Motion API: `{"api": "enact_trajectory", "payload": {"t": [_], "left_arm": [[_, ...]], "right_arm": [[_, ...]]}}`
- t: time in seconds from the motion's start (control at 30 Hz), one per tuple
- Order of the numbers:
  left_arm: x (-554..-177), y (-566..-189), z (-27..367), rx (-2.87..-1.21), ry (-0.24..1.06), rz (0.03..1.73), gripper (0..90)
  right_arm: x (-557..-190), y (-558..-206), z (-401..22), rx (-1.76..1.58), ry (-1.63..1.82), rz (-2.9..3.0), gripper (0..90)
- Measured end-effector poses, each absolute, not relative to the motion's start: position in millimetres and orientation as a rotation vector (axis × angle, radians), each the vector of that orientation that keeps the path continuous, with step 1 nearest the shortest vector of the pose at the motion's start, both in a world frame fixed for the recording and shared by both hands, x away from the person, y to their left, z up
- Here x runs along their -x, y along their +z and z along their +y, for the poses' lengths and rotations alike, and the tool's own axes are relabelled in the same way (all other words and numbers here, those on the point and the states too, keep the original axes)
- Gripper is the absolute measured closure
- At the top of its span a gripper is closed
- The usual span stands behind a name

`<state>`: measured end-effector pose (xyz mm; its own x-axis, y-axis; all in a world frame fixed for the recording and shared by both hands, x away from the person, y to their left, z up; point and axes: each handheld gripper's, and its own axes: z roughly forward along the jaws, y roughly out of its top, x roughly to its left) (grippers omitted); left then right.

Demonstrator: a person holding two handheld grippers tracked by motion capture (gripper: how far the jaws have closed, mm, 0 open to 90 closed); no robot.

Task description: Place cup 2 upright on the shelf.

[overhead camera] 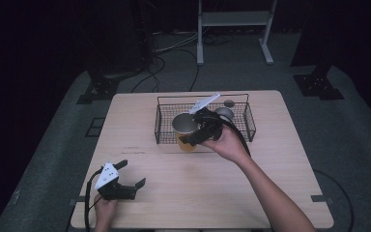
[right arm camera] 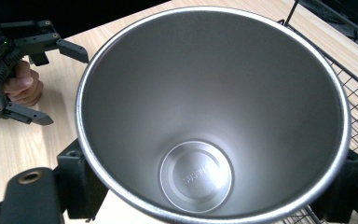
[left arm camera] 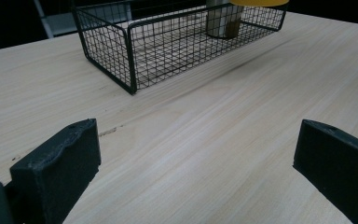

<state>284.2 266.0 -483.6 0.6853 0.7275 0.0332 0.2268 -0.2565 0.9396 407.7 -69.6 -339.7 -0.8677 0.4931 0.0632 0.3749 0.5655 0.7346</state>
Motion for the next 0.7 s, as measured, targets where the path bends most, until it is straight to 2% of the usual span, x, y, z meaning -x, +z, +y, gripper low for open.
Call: {"api": "enact_trajectory", "payload": {"t": [0.37,0.7], "left_arm": [[-284,-484,266,-1.815,0.578,0.754,0.0],[-284,-484,266,-1.806,0.571,0.758,0.0]], "right_arm": [[-424,-327,-70,-0.759,1.19,2.638,15.3],[-442,-332,-68,-0.81,1.176,2.621,15.3]]}}
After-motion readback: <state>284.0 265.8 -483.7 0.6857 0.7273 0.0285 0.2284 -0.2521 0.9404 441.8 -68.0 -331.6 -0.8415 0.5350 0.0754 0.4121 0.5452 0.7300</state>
